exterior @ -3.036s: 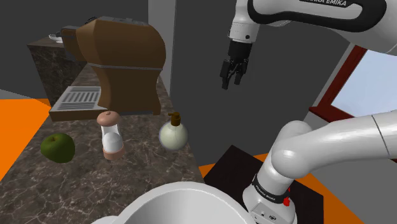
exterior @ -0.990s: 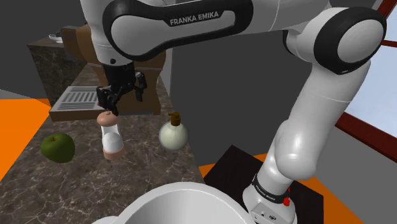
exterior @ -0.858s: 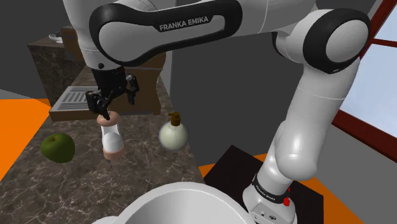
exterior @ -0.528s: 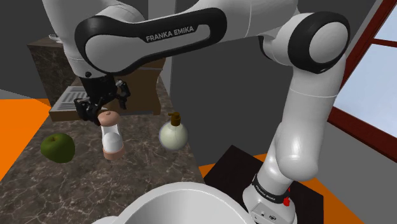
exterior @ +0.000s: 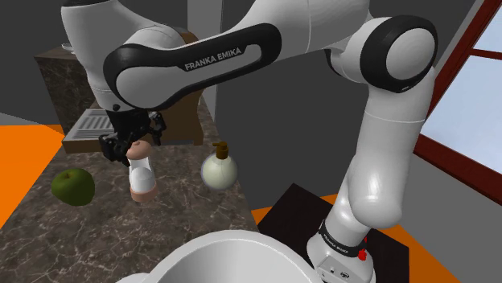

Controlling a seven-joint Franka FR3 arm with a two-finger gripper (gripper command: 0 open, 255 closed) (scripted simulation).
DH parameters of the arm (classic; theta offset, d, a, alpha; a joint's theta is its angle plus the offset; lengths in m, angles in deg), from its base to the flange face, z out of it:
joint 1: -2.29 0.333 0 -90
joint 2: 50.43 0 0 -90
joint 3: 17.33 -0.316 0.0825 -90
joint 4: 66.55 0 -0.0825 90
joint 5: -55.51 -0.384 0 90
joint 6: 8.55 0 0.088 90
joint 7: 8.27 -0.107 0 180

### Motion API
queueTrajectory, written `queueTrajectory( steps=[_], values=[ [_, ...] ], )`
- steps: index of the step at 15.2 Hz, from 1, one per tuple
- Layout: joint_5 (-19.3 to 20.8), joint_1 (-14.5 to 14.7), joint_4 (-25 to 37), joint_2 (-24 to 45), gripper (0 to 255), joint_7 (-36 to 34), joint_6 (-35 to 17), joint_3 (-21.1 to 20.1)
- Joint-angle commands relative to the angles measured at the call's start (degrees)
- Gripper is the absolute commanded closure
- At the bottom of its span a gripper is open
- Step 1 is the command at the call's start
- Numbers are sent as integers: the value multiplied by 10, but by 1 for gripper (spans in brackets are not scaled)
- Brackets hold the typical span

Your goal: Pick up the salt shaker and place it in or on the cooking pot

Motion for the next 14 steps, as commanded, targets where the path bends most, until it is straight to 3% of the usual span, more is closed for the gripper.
queueTrajectory(
  steps=[1,4,5,14],
  values=[
    [0,0,-1,0,0,0,-1,0],
    [0,0,-1,0,0,0,-1,0],
    [0,0,-1,0,255,0,-1,0],
    [0,0,-1,0,255,0,-1,0]
  ],
)
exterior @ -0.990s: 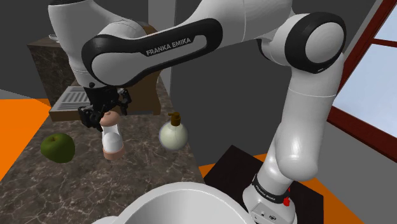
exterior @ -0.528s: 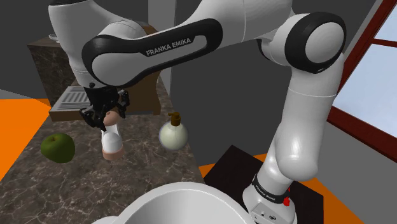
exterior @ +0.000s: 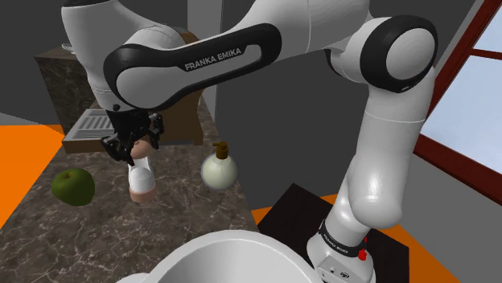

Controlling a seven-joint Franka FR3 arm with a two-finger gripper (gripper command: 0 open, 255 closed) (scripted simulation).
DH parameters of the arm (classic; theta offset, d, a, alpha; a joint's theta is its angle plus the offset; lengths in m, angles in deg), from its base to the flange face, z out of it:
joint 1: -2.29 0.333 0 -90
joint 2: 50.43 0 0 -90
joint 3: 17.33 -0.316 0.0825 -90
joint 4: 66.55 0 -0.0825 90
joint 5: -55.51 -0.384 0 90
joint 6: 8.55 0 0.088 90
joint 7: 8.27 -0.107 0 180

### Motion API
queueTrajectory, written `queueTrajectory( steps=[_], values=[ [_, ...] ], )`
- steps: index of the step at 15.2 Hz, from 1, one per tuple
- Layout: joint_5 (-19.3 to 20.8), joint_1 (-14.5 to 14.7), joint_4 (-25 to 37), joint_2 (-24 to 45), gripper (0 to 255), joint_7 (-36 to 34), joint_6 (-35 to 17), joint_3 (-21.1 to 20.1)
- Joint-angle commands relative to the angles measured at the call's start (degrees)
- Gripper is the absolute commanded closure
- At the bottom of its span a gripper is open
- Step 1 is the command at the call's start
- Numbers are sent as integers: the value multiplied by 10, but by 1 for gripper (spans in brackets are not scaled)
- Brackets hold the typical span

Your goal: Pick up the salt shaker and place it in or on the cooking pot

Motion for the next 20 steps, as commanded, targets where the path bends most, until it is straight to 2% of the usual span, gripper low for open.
queueTrajectory(
  steps=[1,20],
  values=[
    [-2,0,5,-2,255,2,7,0],
    [-13,8,143,-8,255,33,146,-6]
  ],
)
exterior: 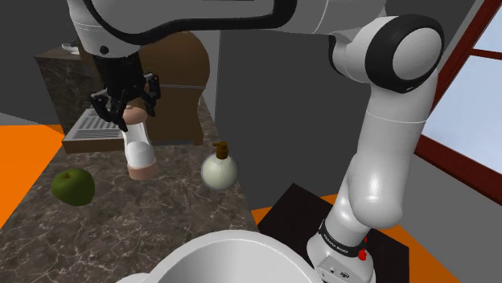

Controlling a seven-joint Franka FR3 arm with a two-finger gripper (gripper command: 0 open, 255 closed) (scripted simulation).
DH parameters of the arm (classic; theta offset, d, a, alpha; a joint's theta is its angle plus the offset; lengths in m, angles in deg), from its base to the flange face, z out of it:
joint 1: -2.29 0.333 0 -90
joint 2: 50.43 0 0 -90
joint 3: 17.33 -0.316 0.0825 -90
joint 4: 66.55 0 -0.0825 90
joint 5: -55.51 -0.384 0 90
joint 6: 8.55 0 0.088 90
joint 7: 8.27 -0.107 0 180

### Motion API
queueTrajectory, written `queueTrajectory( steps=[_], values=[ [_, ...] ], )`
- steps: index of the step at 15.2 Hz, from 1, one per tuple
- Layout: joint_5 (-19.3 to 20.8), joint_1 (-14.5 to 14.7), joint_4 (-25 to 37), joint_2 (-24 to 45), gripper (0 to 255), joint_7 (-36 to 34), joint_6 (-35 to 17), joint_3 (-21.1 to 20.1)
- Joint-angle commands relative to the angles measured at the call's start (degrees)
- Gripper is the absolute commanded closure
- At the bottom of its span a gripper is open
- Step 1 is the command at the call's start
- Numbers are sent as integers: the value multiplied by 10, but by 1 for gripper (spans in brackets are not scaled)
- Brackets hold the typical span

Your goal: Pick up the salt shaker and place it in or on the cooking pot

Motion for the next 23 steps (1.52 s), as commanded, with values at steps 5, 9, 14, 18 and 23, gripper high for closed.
queueTrajectory(
  steps=[5,9,14,18,23],
  values=[
    [3,6,55,8,255,8,48,-2],
    [8,11,99,18,255,12,83,-3],
    [17,22,162,35,255,17,129,-4],
    [29,34,221,55,255,22,170,-5],
    [-2,36,153,-12,255,-6,171,-19]
  ],
)
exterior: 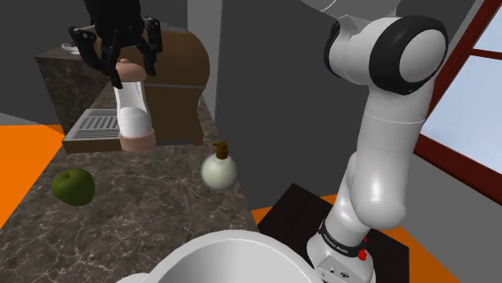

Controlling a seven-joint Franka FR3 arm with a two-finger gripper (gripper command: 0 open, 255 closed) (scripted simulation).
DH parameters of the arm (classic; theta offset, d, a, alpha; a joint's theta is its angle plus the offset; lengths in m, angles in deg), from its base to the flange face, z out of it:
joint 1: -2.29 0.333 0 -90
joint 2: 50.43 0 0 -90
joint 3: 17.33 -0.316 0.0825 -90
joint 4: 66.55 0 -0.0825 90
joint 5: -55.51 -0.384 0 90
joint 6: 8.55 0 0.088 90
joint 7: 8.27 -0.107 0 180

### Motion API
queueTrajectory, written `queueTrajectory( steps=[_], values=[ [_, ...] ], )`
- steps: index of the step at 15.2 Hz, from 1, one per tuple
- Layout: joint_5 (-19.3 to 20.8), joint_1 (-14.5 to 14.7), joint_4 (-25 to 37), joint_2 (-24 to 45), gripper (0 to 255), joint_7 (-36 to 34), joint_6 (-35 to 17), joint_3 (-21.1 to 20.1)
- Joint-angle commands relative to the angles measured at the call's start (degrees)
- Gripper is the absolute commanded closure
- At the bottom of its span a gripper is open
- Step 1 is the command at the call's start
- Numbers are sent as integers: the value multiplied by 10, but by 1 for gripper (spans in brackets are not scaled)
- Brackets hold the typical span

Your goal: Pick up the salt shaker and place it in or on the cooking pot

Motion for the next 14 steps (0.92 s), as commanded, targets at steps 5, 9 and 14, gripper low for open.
queueTrajectory(
  steps=[5,9,14],
  values=[
    [-50,7,-101,-99,255,-42,-5,-19],
    [-77,20,-138,-147,255,-73,6,-33],
    [-107,42,-162,-193,255,-117,28,-55]
  ],
)
